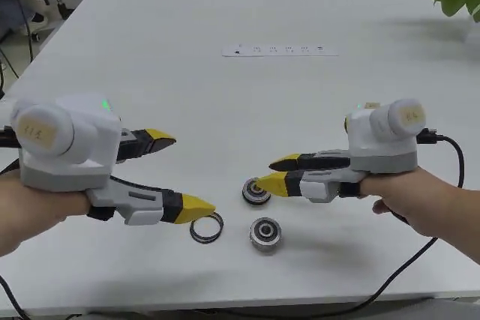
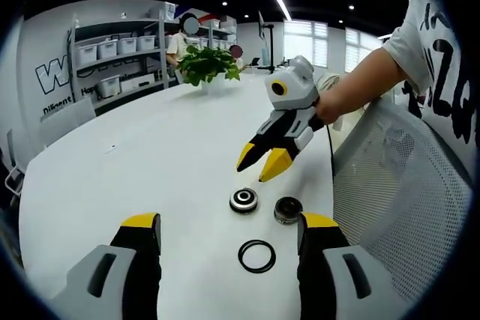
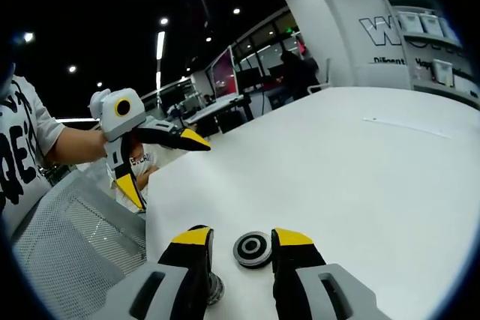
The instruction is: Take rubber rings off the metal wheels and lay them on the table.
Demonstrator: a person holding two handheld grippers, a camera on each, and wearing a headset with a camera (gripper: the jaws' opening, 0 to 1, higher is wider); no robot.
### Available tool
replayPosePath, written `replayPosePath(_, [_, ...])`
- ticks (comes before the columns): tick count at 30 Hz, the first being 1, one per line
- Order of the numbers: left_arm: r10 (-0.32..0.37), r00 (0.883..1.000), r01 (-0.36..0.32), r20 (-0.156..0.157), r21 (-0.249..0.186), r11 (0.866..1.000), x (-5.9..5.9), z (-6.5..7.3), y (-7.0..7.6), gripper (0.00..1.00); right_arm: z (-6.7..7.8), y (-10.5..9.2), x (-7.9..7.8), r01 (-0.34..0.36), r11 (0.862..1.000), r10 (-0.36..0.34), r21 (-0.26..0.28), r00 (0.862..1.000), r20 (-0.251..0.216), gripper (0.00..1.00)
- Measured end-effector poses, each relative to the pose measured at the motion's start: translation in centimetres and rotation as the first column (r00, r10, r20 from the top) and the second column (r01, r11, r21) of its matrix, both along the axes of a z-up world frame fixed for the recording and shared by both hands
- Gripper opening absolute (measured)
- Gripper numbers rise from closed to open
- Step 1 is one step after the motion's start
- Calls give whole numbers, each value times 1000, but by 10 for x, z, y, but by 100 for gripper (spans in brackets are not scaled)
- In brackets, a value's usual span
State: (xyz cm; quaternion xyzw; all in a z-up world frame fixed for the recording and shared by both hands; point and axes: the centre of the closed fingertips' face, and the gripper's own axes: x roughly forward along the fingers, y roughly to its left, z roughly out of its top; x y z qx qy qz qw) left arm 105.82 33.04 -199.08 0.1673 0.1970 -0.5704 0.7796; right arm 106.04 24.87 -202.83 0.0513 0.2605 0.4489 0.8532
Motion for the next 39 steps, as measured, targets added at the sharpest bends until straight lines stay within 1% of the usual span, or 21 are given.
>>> replayPosePath(1, [-1, 1000, 1, -2, -2, 1000, 1, 0, -2, 73, 0, -2, 1, 2, 1000, -2, -7, 1000, 10, 29])
replayPosePath(4, [-7, 1000, 7, -2, 1, 1000, 2, -2, -5, 73, -2, -6, 2, 5, 1000, -4, -22, 1000, 21, 30])
replayPosePath(5, [-9, 1000, 9, -3, 2, 1000, 3, -2, -7, 73, -2, -8, 3, 3, 999, -2, -33, 999, 32, 30])
replayPosePath(7, [-12, 1000, 12, -6, 2, 1000, 4, -3, -8, 72, -4, -10, 3, 4, 999, -3, -39, 999, 32, 30])
replayPosePath(11, [-14, 1000, 14, -15, 1, 1000, 8, -5, -12, 72, -6, -14, 4, 3, 998, 0, -60, 999, 47, 29])
replayPosePath(14, [-13, 1000, 13, -16, 1, 1000, 10, -6, -14, 71, -9, -16, 4, 0, 997, 5, -77, 998, 56, 30])
replayPosePath(23, [-12, 1000, 12, -28, 10, 1000, 16, -13, -19, 71, -15, -18, 4, -3, 995, 9, -98, 998, 60, 30])
replayPosePath(27, [-10, 999, 11, -32, 13, 1000, 19, -15, -21, 70, -20, -20, 4, -8, 993, 15, -117, 998, 60, 30])
replayPosePath(33, [-12, 999, 13, -42, 17, 1000, 22, -19, -25, 69, -22, -22, 3, -9, 993, 17, -120, 998, 64, 26])
replayPosePath(39, [-21, 998, 22, -52, 23, 1000, 23, -23, -31, 69, -25, -23, 2, -15, 992, 24, -127, 997, 70, 25])
